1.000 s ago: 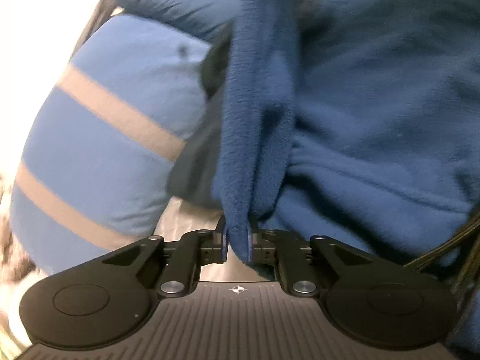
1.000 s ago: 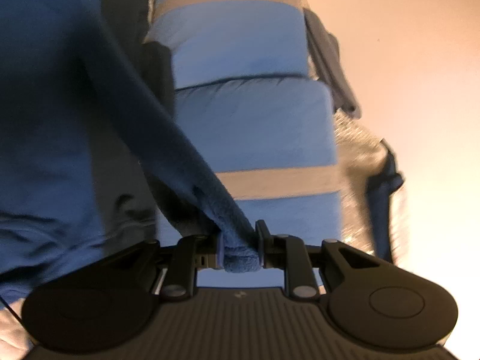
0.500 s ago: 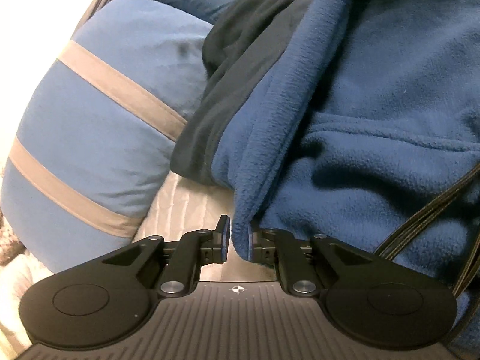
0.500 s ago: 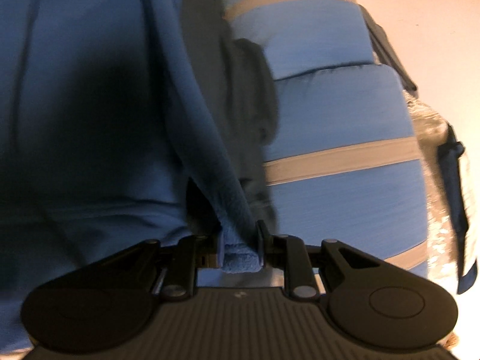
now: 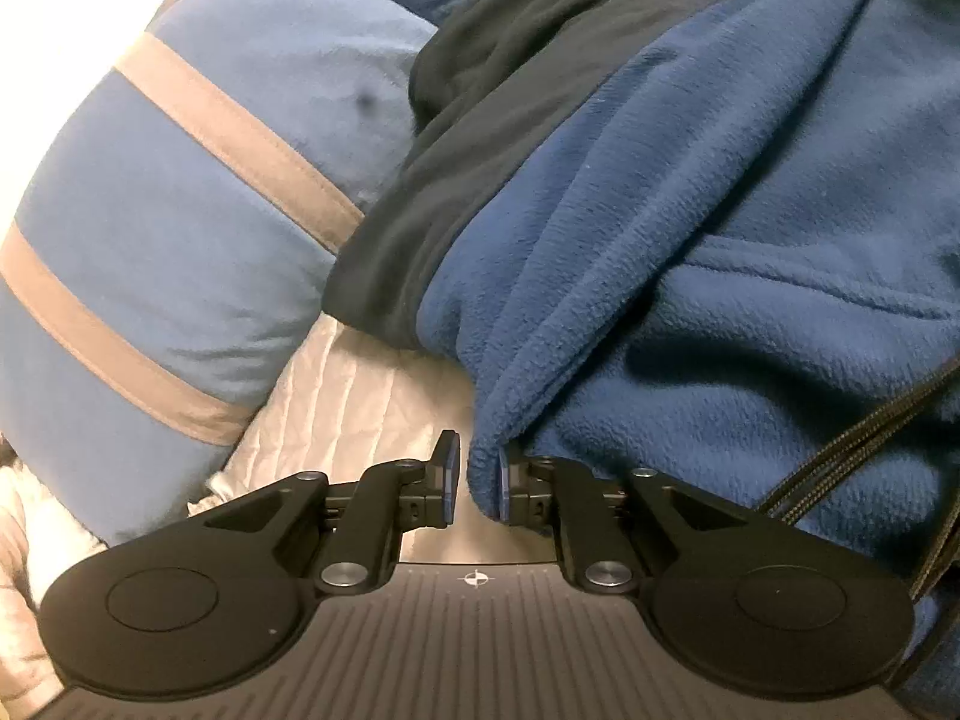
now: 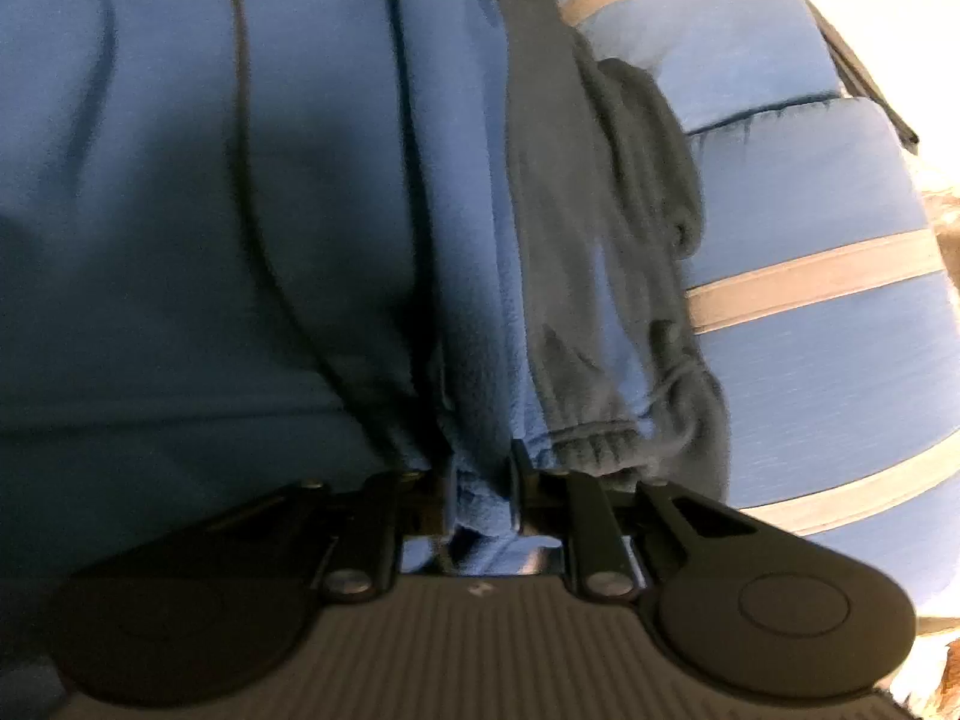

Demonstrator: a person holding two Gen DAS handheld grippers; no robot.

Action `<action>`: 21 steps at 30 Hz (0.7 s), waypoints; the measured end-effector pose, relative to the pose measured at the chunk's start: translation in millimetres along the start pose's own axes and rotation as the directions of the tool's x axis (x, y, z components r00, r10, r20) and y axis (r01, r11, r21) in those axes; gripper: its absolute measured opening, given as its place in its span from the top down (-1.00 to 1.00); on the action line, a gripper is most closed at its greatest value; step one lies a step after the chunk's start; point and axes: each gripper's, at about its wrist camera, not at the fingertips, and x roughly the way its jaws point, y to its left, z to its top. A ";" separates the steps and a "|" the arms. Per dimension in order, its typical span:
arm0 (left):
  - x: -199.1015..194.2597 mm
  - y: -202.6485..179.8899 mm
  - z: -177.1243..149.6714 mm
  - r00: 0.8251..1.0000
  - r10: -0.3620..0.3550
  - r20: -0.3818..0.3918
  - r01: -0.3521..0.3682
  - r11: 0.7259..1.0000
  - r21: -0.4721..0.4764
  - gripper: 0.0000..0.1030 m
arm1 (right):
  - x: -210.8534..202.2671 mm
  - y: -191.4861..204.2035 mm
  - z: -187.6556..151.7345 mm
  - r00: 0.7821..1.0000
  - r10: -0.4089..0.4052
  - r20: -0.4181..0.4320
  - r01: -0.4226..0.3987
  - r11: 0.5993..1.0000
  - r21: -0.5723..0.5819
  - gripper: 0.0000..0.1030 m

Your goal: Fold clothes

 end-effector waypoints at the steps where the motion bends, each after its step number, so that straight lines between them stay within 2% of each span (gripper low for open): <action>1: 0.3 0.3 0.3 1.000 -0.001 -0.001 0.001 1.000 -0.002 0.71 | 0.0 1.3 0.2 1.000 0.010 -0.003 -0.010 1.000 0.009 0.69; 8: 1.8 2.6 2.3 1.000 -0.001 -0.006 0.001 1.000 -0.008 0.67 | -1.1 -5.2 3.1 0.998 0.066 -0.010 -0.066 0.996 0.053 0.69; 10: 2.0 3.6 3.6 1.000 0.022 -0.009 -0.023 1.000 -0.012 0.37 | -2.1 -5.2 4.1 0.998 0.066 -0.013 -0.065 0.997 0.047 0.68; 11: 1.9 4.8 4.5 0.999 0.037 -0.015 -0.037 0.999 -0.021 0.31 | -2.4 -5.5 4.6 0.998 0.063 -0.014 -0.062 0.997 0.050 0.68; 12: 1.8 6.0 5.3 0.999 0.051 -0.020 -0.052 0.998 -0.028 0.16 | -2.7 -5.8 5.1 0.998 0.060 -0.015 -0.059 0.997 0.053 0.67; 13: 1.2 7.0 5.7 0.998 0.063 -0.020 -0.063 0.997 -0.034 0.06 | -3.0 -6.1 5.5 0.998 0.057 -0.016 -0.056 0.997 0.057 0.46; 16: -5.1 8.4 3.8 0.996 0.086 -0.005 -0.086 0.996 -0.028 -0.13 | -7.1 -9.6 6.2 1.000 0.026 -0.017 -0.025 0.997 0.080 0.06; 17: -7.6 8.5 2.6 0.996 0.093 0.001 -0.092 0.995 -0.022 -0.15 | -10.5 -12.2 5.9 1.000 0.023 -0.013 -0.022 0.995 0.094 -0.01; 19: -12.6 9.2 -0.5 0.995 0.098 0.016 -0.098 0.995 -0.014 -0.22 | -18.2 -16.9 4.3 1.000 0.018 -0.001 -0.017 0.993 0.119 -0.32; 21: -16.8 10.9 -2.7 0.995 0.095 0.027 -0.095 0.995 -0.019 -0.23 | -26.8 -21.0 1.8 1.000 0.011 0.012 -0.012 0.991 0.136 -0.45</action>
